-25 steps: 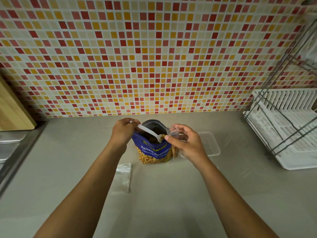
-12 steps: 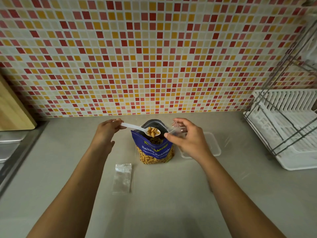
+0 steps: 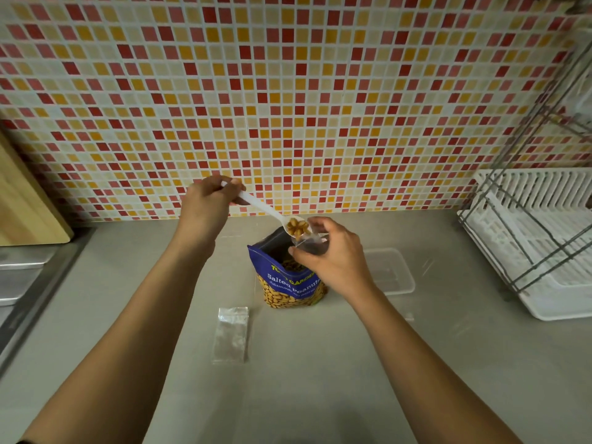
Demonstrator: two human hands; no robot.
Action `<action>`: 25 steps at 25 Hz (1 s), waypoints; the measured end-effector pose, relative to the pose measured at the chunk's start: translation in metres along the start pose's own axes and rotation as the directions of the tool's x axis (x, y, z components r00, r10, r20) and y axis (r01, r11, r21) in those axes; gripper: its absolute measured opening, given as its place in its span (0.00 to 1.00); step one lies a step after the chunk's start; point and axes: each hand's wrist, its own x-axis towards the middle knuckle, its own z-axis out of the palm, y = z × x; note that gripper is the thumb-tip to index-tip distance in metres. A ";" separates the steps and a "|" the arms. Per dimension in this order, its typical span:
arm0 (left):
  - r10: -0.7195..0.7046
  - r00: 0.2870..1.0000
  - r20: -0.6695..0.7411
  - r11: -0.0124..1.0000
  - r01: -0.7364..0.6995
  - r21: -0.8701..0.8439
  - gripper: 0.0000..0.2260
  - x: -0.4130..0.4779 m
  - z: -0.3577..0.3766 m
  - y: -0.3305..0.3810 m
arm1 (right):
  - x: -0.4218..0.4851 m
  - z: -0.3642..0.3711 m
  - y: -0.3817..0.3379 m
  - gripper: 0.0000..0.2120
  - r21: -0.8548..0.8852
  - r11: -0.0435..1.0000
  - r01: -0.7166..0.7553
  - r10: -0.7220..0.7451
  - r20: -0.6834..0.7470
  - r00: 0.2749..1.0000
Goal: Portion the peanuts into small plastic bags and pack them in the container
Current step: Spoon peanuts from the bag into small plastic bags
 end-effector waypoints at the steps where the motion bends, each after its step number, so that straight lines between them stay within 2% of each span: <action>1: 0.126 0.991 0.043 0.988 -0.129 0.085 0.11 -0.006 0.003 0.004 | -0.001 0.001 -0.001 0.27 0.028 1.000 -0.002 0.002 -0.010 1.000; 3: 0.392 0.910 0.137 0.863 -0.415 0.288 0.11 -0.016 0.003 0.011 | -0.003 0.001 -0.001 0.27 0.073 0.997 0.010 -0.008 -0.032 0.999; 4: 0.477 0.867 0.148 0.794 -0.496 0.351 0.12 -0.017 -0.001 0.015 | -0.003 0.001 0.000 0.27 0.082 0.996 0.017 -0.014 -0.040 0.999; 5: 0.513 0.850 0.116 0.771 -0.516 0.373 0.12 -0.015 -0.007 0.020 | -0.004 0.000 0.001 0.28 0.085 0.996 0.017 -0.013 -0.043 0.999; 7: 0.417 0.909 -0.009 0.887 -0.405 0.223 0.11 -0.006 -0.017 0.027 | -0.005 -0.004 0.005 0.29 0.100 0.995 -0.012 0.016 -0.043 0.999; 8: 0.328 0.944 -0.041 0.937 -0.319 0.140 0.10 0.000 -0.019 0.025 | -0.005 -0.006 0.007 0.29 0.120 0.992 -0.033 0.039 -0.043 0.998; 9: 0.253 0.967 -0.035 0.960 -0.247 0.133 0.09 0.003 -0.018 0.019 | -0.006 -0.008 0.008 0.28 0.145 0.988 -0.052 0.059 -0.049 0.997; 11: 0.166 0.984 0.071 0.926 -0.180 0.331 0.08 0.003 -0.005 -0.006 | -0.008 -0.015 0.007 0.27 0.218 0.972 -0.086 0.103 -0.072 0.992; 14: 0.087 0.970 0.227 0.819 -0.199 0.538 0.11 0.002 0.016 -0.048 | -0.011 -0.025 0.001 0.22 0.300 0.946 -0.120 0.158 -0.104 0.982; 16: 0.069 0.981 0.180 0.765 -0.168 0.622 0.19 -0.002 0.020 -0.061 | -0.015 -0.032 0.000 0.21 0.317 0.940 -0.130 0.175 -0.120 0.977; 17: 0.129 0.986 0.108 0.743 -0.168 0.647 0.22 -0.008 0.021 -0.061 | -0.017 -0.037 0.000 0.21 0.324 0.937 -0.128 0.177 -0.127 0.976; 19: 0.333 0.943 -0.003 0.750 -0.263 0.607 0.19 -0.028 0.024 -0.055 | -0.020 -0.044 0.002 0.20 0.342 0.931 -0.126 0.181 -0.135 0.974; 20: 0.395 0.918 0.040 0.774 -0.356 0.523 0.16 -0.042 0.027 -0.052 | -0.021 -0.046 0.003 0.19 0.358 0.925 -0.127 0.187 -0.138 0.973; 21: 0.393 0.906 0.159 0.808 -0.423 0.410 0.14 -0.058 0.031 -0.048 | -0.022 -0.048 0.004 0.19 0.378 0.917 -0.126 0.191 -0.140 0.971; 23: 0.255 0.858 0.445 0.890 -0.388 0.239 0.15 -0.084 0.045 -0.051 | -0.023 -0.050 0.007 0.18 0.407 0.904 -0.132 0.199 -0.124 0.972; 24: 0.187 0.839 0.511 0.922 -0.329 0.204 0.17 -0.091 0.053 -0.056 | -0.025 -0.050 0.008 0.18 0.415 0.898 -0.143 0.202 -0.102 0.974; 25: 0.148 0.847 0.511 0.943 -0.276 0.184 0.17 -0.096 0.060 -0.061 | -0.026 -0.051 0.011 0.18 0.419 0.894 -0.156 0.205 -0.074 0.976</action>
